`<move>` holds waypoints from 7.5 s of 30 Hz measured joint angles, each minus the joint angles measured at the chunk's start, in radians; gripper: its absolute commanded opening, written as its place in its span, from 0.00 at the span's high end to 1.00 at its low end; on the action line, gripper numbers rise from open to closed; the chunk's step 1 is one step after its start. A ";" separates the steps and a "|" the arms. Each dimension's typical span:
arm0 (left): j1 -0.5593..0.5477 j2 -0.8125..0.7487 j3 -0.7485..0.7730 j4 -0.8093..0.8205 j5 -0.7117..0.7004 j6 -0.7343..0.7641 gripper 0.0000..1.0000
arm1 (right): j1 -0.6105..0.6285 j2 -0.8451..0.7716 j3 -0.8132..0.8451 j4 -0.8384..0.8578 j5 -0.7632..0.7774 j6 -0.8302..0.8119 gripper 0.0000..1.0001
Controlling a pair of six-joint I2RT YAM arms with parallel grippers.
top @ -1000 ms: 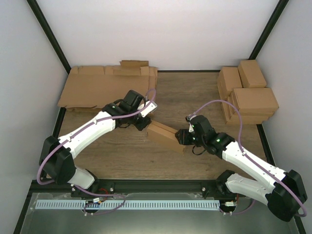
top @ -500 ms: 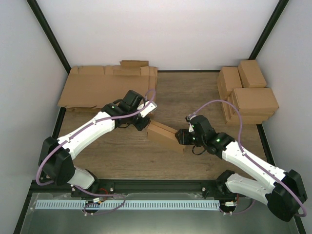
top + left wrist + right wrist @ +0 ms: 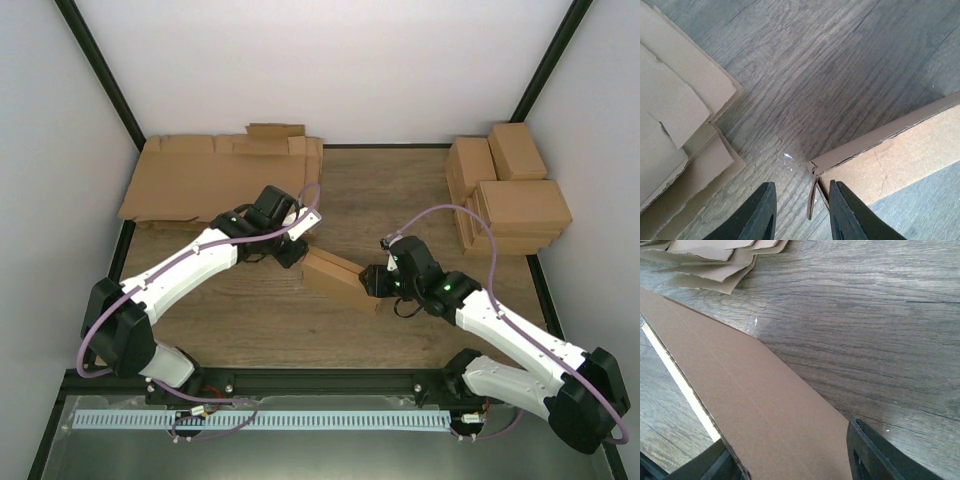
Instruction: Fold the paper box
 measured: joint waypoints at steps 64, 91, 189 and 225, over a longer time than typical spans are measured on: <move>-0.017 -0.175 -0.372 0.469 0.032 -0.446 0.96 | 0.000 0.016 0.045 -0.072 -0.009 -0.014 0.42; -0.026 -0.150 -0.301 0.354 -0.015 -0.544 0.96 | 0.000 0.043 0.050 -0.065 -0.070 -0.063 0.34; -0.163 -0.084 -0.244 0.318 -0.177 -0.575 0.96 | 0.113 -0.176 0.122 -0.433 0.237 0.242 0.60; -0.167 -0.081 -0.217 0.264 -0.184 -0.576 0.96 | 0.111 0.014 0.122 -0.287 0.511 0.116 0.97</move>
